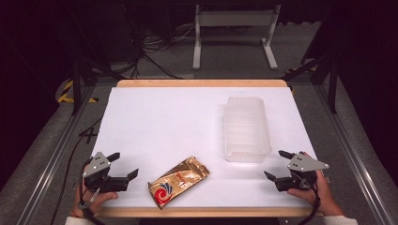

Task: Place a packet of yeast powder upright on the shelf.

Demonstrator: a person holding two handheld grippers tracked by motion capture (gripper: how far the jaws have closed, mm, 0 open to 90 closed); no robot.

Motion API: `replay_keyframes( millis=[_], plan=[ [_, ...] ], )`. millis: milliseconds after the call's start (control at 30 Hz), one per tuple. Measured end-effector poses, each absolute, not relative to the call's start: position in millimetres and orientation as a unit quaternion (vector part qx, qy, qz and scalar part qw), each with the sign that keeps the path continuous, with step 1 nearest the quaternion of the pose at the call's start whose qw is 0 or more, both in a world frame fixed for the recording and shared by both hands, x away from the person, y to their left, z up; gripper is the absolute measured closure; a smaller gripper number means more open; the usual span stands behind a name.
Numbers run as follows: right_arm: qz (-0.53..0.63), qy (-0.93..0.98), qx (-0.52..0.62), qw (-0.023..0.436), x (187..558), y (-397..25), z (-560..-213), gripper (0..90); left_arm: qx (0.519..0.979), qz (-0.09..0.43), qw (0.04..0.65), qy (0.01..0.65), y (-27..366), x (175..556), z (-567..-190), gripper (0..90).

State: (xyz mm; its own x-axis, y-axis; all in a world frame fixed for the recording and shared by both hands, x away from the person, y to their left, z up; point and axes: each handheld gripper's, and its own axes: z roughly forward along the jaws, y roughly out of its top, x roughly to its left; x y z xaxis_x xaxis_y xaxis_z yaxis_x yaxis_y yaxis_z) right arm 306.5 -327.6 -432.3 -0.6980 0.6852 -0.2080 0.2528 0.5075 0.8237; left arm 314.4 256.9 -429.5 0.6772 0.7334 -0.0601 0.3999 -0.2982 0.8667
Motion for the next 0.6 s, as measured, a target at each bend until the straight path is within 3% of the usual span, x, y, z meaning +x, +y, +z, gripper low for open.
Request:
replay_keyframes(
  millis=[600],
  plan=[
    [0.4,0.828,0.286,0.269,305.7,-324.7,-433.4,11.5,0.852,0.115,0.431,0.276,161.7,373.4,-406.0,10.4]
  ],
)
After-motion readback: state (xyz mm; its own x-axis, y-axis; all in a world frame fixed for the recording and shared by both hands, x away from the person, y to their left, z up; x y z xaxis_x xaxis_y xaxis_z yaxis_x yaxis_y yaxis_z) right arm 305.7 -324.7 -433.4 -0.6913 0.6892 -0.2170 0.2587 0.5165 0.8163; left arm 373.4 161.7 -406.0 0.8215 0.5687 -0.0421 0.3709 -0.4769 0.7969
